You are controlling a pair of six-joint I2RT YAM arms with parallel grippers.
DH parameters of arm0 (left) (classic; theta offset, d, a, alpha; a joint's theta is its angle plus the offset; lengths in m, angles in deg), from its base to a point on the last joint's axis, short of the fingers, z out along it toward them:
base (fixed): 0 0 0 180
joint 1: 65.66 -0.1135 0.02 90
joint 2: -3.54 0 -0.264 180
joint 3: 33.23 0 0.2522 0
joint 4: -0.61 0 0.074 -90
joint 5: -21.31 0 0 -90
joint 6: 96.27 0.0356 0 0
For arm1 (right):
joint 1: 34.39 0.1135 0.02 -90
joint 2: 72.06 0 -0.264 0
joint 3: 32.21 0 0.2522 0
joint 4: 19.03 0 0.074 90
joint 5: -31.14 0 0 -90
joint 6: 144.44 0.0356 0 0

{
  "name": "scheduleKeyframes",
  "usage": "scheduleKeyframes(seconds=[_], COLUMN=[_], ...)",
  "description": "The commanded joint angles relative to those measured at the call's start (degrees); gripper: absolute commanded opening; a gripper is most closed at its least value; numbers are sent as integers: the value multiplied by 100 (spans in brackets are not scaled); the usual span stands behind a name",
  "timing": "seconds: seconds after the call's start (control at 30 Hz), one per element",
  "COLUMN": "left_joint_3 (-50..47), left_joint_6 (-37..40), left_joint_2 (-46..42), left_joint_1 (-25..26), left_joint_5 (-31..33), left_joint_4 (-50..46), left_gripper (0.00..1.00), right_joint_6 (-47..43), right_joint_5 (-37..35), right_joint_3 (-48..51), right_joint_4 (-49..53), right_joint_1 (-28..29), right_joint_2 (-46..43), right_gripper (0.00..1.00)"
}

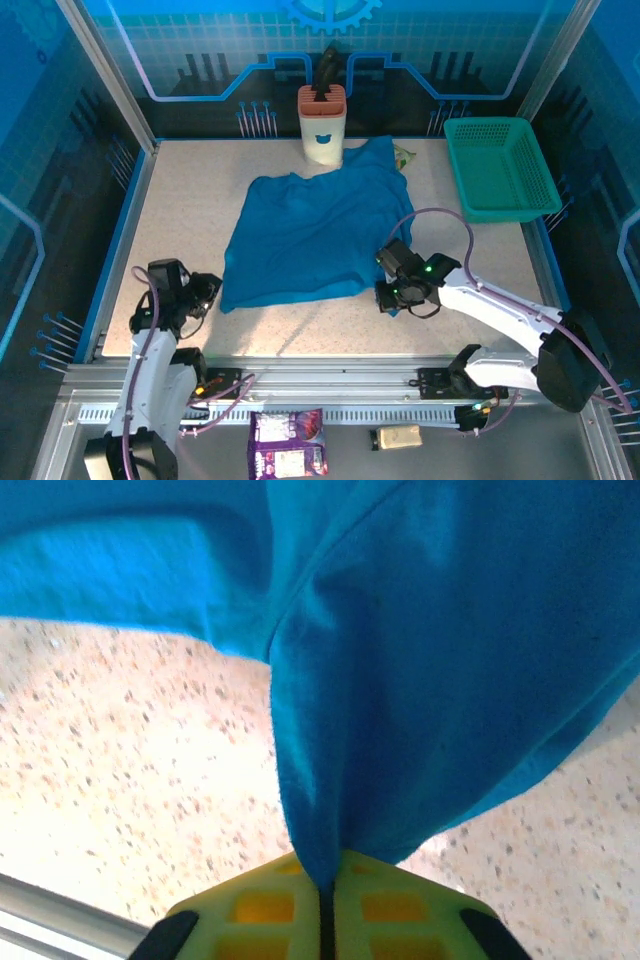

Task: Fold the inside-out t-shirt

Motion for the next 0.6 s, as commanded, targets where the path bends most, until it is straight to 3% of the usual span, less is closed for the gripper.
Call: scheduleKeyframes(seconds=[0.0,0.07,0.13,0.27,0.47,0.57], left_joint_3=[277,452,641,1160,1663,1785], left_joint_6=[-72,34,240,667,816,852], left_joint_2=[-177,-185,-66,739,2088,2786], left_joint_1=[-38,-38,-17,395,1585,1807], left_joint_5=[215,207,0,-371,-414,-409], left_joint_4=[-549,-604,-456,-161,593,848], left_gripper=[27,29,29,29,28,27], right_joint_6=[184,209,178,18,-123,-32], right_joint_5=[9,-125,-196,31,1365,1261], right_joint_3=[-173,-353,-535,-959,-736,-482], right_joint_4=[775,1029,1233,1198,-38,-191], right_joint_1=[97,92,52,-268,-1344,-1624], right_joint_2=[-291,-402,-477,-417,-66,83], right_gripper=[19,32,39,47,54,56])
